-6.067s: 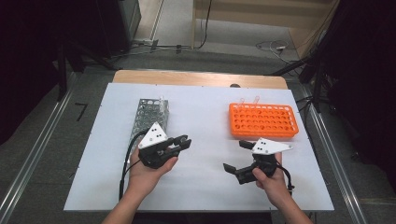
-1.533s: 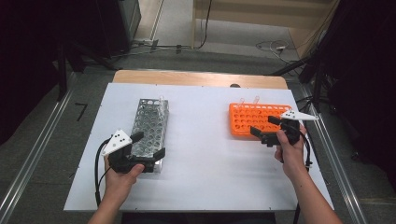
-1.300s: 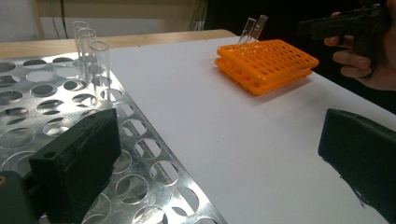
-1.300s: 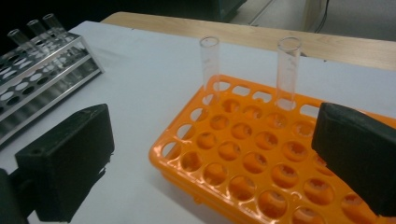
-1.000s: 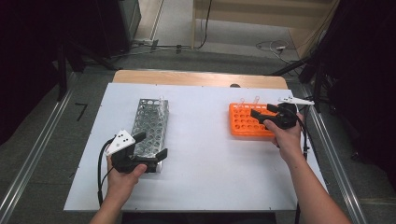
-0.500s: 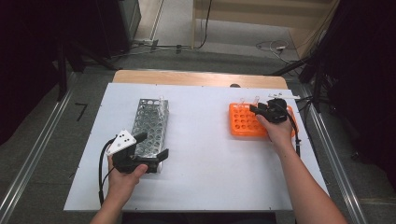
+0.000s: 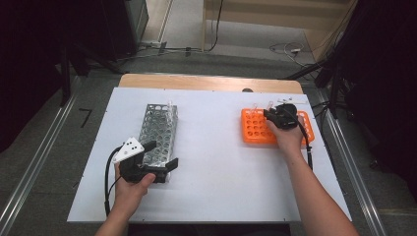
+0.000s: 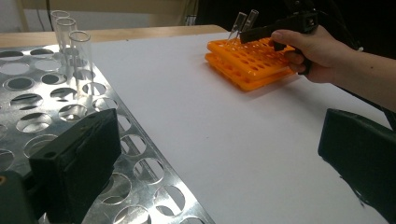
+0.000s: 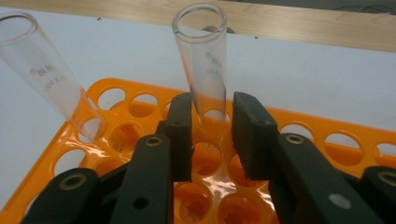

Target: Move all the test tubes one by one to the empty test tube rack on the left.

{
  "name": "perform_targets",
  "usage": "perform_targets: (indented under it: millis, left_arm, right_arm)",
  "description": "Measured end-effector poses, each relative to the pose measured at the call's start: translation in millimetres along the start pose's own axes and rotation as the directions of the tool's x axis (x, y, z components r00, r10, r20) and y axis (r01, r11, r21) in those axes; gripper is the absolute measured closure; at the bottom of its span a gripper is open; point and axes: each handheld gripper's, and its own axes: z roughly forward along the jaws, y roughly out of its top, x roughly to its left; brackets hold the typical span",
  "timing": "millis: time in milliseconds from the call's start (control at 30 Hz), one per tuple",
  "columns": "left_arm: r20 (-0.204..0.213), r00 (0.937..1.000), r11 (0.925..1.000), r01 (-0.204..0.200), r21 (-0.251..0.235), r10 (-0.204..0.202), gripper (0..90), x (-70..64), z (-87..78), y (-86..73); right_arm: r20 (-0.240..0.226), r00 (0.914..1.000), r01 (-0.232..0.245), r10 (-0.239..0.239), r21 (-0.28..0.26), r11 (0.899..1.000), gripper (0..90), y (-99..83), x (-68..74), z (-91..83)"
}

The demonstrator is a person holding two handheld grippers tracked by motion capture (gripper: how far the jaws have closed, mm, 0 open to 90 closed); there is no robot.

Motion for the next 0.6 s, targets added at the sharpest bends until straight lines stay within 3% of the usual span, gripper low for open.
perform_targets:
  millis: [100,333,600]
  left_arm:
    - [0.002,1.0000,1.0000,-0.003,0.000,0.003,0.0,-0.7,-0.1,0.5]
    - [0.004,0.9999,0.9999,-0.013,0.010,0.013,0.0,-3.1,0.8,0.3]
    - [0.005,0.9999,0.9999,-0.011,0.011,0.011,0.0,-2.0,1.7,0.0]
  right_arm:
    - [0.018,0.9998,-0.013,0.013,0.000,1.000,72.5,0.2,0.8,0.2]
    - [-0.011,0.9972,-0.074,0.074,-0.026,0.997,74.2,0.1,-4.9,-2.8]
    - [-0.017,0.9978,-0.066,0.065,-0.080,0.995,74.3,0.9,-5.5,-10.8]
